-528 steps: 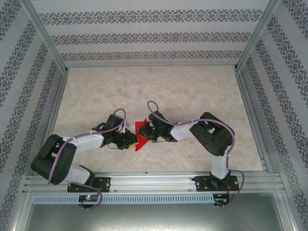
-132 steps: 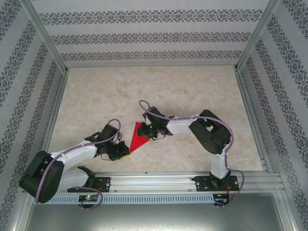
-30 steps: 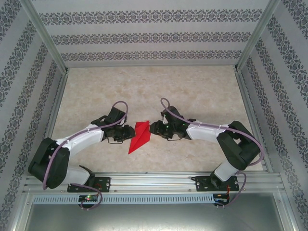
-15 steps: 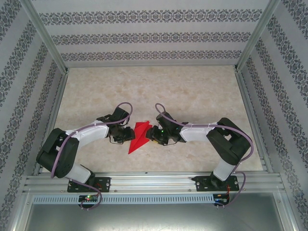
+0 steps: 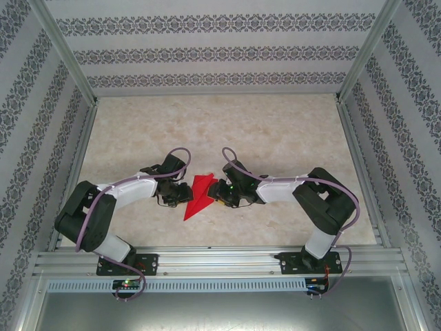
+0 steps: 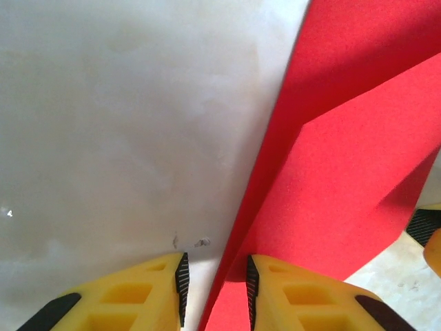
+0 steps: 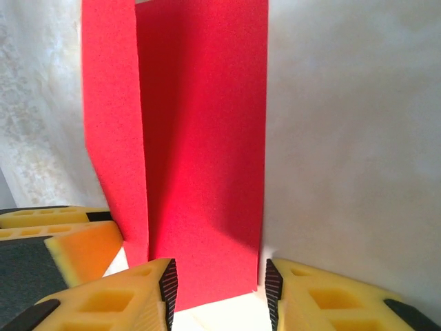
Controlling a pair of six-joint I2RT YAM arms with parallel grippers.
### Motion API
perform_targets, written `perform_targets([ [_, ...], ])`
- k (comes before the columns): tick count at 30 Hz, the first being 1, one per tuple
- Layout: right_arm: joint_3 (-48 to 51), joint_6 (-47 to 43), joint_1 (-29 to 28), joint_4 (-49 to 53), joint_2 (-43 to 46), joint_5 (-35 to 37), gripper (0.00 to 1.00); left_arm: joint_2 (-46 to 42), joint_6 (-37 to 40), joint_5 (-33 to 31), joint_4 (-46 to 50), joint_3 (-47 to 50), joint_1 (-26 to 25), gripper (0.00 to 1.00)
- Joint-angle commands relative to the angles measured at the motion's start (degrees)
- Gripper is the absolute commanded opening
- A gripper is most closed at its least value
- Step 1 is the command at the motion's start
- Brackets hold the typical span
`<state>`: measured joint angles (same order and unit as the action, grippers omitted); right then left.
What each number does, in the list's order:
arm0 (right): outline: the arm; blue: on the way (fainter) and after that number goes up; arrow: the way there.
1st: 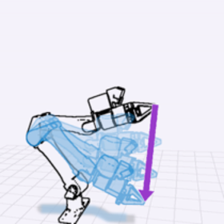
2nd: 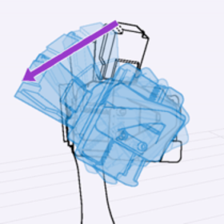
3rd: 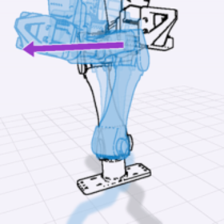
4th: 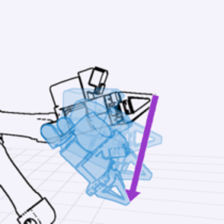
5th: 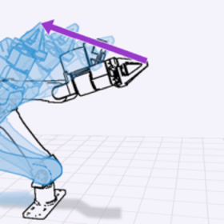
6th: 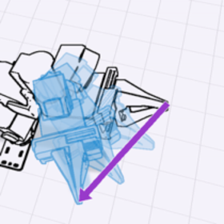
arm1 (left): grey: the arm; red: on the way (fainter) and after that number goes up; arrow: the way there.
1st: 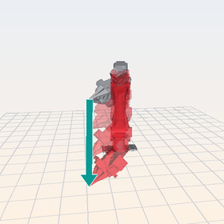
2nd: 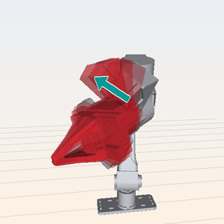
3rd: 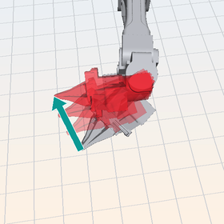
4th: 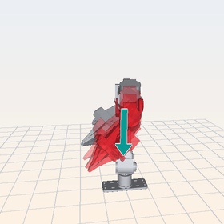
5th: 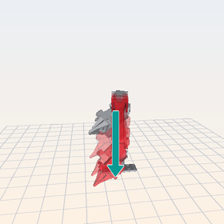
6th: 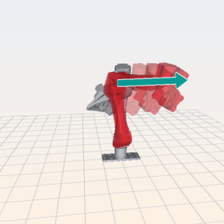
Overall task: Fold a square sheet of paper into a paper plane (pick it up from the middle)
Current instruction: Turn over the paper at the center of the table.
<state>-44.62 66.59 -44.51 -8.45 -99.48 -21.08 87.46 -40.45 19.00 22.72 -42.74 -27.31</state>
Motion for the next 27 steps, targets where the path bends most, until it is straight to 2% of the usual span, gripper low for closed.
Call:
perform_targets([
  [1,-0.36,1.35,-0.95,-3.52,-1.7,-0.03,0.41,1.2,1.3,0.59,-0.03,0.14,-0.25,0.29],
  [20,-0.55,0.75,-0.14,-9.97,-2.27,-0.76,0.44,2.11,0.81,1.19,-0.92,1.13,-0.21,0.26],
  [27,-5.48,-3.47,0.8,-10.53,-6.54,-5.46,0.46,2.22,0.72,1.26,-0.93,1.27,-0.22,0.26],
])
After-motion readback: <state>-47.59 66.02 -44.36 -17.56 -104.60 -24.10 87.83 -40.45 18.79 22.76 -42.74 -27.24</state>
